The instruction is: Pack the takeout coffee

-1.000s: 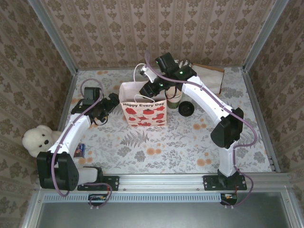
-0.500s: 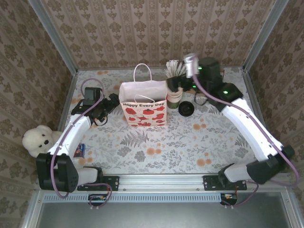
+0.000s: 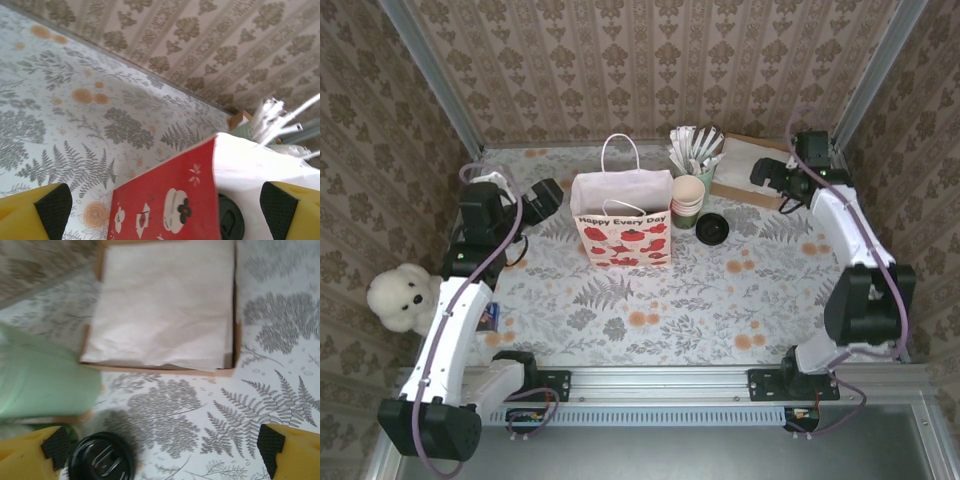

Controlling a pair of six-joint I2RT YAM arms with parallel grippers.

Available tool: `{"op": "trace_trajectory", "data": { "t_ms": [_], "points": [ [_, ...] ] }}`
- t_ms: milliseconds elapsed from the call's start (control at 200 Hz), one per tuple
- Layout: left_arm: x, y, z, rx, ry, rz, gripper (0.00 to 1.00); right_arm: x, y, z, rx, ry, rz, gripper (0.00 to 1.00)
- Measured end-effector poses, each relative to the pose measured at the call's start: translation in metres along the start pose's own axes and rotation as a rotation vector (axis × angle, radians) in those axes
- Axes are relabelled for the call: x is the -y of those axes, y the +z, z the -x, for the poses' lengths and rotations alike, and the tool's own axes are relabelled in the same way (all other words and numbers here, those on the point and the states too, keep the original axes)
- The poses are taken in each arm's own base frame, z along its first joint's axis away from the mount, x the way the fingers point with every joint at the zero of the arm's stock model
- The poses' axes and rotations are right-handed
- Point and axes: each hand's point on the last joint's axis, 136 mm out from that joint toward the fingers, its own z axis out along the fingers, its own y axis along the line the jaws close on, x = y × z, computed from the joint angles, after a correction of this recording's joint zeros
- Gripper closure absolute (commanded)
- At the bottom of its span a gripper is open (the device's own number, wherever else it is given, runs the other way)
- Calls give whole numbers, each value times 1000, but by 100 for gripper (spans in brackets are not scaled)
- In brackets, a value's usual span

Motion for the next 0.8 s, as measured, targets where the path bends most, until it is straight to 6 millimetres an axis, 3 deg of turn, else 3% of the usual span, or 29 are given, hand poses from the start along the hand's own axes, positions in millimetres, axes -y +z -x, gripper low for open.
{"op": "trace_trajectory", "data": {
  "t_ms": [110, 235, 590, 800],
  "points": [
    [20, 1, -8, -29, 70, -57, 0, 25, 31, 2, -89, 62, -37, 9],
    [29, 1, -14, -35, 101, -71, 0, 26, 54, 14, -120, 97, -47, 10],
    [9, 1, -10, 30, 64, 26, 0, 24, 92, 15, -163, 260, -55, 29],
    [-1, 0, -14, 15, 54, 74, 0, 29, 120, 13, -187, 289, -82, 29]
  ]
}}
